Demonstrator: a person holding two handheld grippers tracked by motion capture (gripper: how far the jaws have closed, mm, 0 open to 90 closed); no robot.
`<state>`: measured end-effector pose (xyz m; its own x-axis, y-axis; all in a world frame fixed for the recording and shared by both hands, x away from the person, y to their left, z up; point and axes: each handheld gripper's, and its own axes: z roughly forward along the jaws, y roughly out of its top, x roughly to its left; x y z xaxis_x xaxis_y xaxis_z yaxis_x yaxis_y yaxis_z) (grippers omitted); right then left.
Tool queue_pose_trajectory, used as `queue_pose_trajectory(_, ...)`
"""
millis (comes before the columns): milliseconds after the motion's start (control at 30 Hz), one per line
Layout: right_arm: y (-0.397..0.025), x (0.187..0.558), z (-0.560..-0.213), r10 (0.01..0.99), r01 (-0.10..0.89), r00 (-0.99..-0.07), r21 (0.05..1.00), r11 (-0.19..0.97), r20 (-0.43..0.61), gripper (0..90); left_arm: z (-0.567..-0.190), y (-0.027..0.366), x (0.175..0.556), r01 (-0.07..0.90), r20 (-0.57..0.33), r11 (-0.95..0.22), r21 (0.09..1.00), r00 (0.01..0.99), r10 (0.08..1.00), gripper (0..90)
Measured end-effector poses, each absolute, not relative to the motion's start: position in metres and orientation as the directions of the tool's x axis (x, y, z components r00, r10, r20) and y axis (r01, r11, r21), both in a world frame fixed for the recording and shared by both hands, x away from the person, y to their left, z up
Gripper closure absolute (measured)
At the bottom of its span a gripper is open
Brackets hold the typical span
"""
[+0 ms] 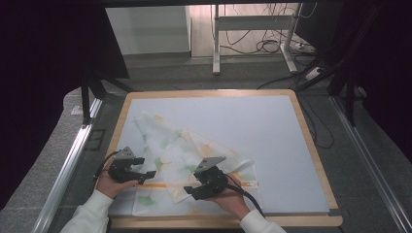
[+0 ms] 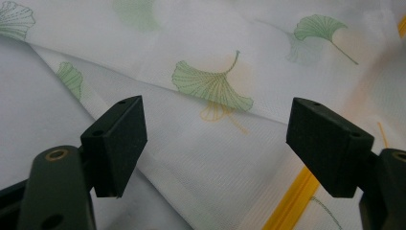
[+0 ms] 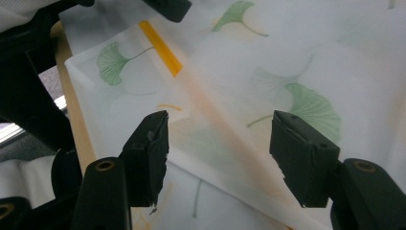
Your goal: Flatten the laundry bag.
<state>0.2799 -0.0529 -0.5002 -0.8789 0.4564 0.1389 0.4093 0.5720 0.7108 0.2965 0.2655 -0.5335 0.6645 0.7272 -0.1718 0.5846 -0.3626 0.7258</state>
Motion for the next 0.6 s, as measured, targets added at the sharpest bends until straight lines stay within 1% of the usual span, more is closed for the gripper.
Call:
queue_pose_trajectory(233, -0.029, 0.273, -0.51, 0.414, 0.391, -0.899, 0.68, 0.62, 0.14, 38.8, -0.534, 0.266, 0.297, 0.585, -0.173, -0.361, 0.727, 0.664, 0.727, 21.6)
queue_pose_trajectory(600, -0.001, 0.264, -0.522, 0.37, 0.346, -0.924, 0.634, 0.692, 0.101, 38.8, -0.534, 0.266, 0.297, 0.583, -0.173, -0.363, 0.727, 0.667, 0.725, 21.6)
